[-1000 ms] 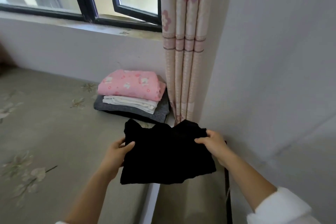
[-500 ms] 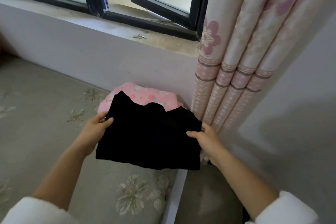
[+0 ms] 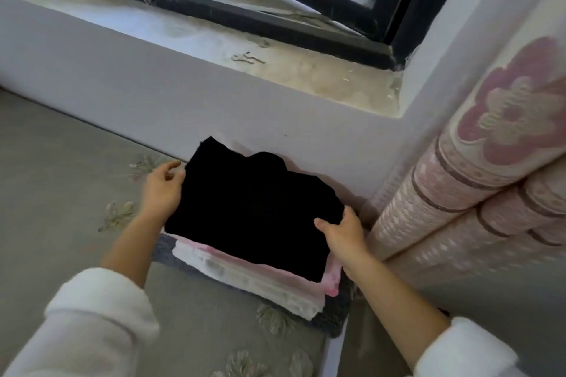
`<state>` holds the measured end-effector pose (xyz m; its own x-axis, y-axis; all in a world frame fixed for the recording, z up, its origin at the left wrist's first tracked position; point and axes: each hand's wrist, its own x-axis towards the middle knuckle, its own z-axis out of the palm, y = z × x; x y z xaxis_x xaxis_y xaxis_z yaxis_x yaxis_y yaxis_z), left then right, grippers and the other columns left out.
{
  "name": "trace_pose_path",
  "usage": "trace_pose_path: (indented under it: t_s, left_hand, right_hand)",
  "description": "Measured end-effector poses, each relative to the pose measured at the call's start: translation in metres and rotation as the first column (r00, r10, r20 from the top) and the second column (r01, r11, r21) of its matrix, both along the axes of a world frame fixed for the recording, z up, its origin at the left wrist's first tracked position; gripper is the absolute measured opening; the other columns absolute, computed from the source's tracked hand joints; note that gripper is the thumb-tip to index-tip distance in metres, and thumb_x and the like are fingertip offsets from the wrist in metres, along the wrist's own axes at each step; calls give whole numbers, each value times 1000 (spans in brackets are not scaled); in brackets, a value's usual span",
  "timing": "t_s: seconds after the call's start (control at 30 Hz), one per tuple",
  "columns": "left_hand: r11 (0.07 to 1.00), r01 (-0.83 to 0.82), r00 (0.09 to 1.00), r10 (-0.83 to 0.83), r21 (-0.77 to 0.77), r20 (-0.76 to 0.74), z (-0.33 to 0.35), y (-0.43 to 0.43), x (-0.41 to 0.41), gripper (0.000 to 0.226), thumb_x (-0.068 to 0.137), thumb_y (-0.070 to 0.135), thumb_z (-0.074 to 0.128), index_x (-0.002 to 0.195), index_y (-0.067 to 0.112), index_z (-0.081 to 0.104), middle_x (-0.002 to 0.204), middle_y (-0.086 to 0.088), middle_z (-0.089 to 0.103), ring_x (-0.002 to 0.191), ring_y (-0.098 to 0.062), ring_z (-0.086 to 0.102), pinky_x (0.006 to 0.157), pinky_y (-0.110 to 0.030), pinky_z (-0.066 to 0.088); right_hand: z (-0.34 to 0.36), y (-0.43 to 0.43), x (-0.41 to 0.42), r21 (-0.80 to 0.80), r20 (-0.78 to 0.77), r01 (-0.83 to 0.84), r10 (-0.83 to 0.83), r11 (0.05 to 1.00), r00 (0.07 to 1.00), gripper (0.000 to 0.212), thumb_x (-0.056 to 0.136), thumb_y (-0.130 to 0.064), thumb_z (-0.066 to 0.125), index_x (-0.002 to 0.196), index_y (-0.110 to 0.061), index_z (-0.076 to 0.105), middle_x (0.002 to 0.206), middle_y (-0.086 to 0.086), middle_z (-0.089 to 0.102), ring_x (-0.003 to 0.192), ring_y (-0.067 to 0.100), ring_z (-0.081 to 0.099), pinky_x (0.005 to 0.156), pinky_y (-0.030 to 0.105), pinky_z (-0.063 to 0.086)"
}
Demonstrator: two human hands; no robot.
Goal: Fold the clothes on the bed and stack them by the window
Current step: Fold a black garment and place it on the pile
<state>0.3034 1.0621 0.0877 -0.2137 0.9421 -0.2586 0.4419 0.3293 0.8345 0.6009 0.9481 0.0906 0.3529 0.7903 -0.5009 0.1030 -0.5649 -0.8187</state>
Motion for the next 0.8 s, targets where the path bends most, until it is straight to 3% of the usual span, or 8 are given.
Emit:
trace_pose_path:
  t_s: [0.07,0.1,0.17,0.23,0.3,0.4,0.6,0.8]
  left_hand:
    - [999,40,950,-38,1,-310,-23,-9,13,47,100,30,43,144,13,38,145,-21,40,132,-33,36,108,-47,27]
    - [994,93,909,-61,59,-412,-31,-17,20,50,101,36,39,146,17,33,151,-17,31,140,-32,22,113,-48,17]
    - [960,242,849,-139,140,-509,-42,-36,38,51,99,49,28,146,31,30,157,-6,20,145,-24,6,114,-49,7]
    - [935,348,775,-243,72,-584,-57,-46,53,53,96,57,19,146,42,26,160,1,13,146,-22,-2,115,-48,1]
    - [931,363,723,-302,-30,-622,-74,-45,61,55,96,61,14,148,45,18,161,2,7,147,-23,-9,115,-48,-6]
    - [939,335,728,-312,-82,-611,-97,-33,67,55,95,59,17,148,47,11,161,4,1,146,-22,-16,114,-48,-12]
    - [937,330,718,-326,-111,-615,-131,-29,64,53,96,61,18,146,52,4,161,8,-5,144,-17,-22,111,-43,-20]
    - [932,312,678,-353,-181,-645,-129,-21,69,54,96,60,16,147,50,2,160,5,-9,144,-19,-22,112,-45,-18]
  right_hand:
    - [-11,-1,-7,-10,308,2,2,1000,951,60,91,-17,62,142,-9,31,139,11,43,127,30,46,96,34,41]
    - [-14,-2,-11,26,484,-38,21,999,875,66,91,-22,61,145,-11,26,146,11,35,132,29,37,101,38,36]
    - [-19,-5,-23,81,735,-314,156,946,660,71,93,-38,52,150,-21,15,156,3,15,142,22,16,113,44,21]
    - [-30,-2,-33,-22,817,-610,366,792,445,66,96,-51,30,152,-34,1,160,-6,-9,146,14,-10,118,40,-1]
    - [-46,4,-37,-179,794,-698,521,693,314,61,97,-57,15,148,-41,-15,156,-5,-25,143,15,-27,118,38,-11]
    - [-70,13,-33,-273,715,-667,610,693,342,59,96,-60,11,144,-46,-20,158,0,-25,143,17,-27,118,39,-13]
    - [-99,15,-35,-299,682,-684,651,665,335,57,95,-61,8,136,-50,-30,157,0,-27,137,11,-34,113,35,-19]
    - [-98,26,-31,-347,639,-703,705,621,307,59,97,-59,10,146,-44,-19,158,4,-24,144,19,-26,115,39,-17]
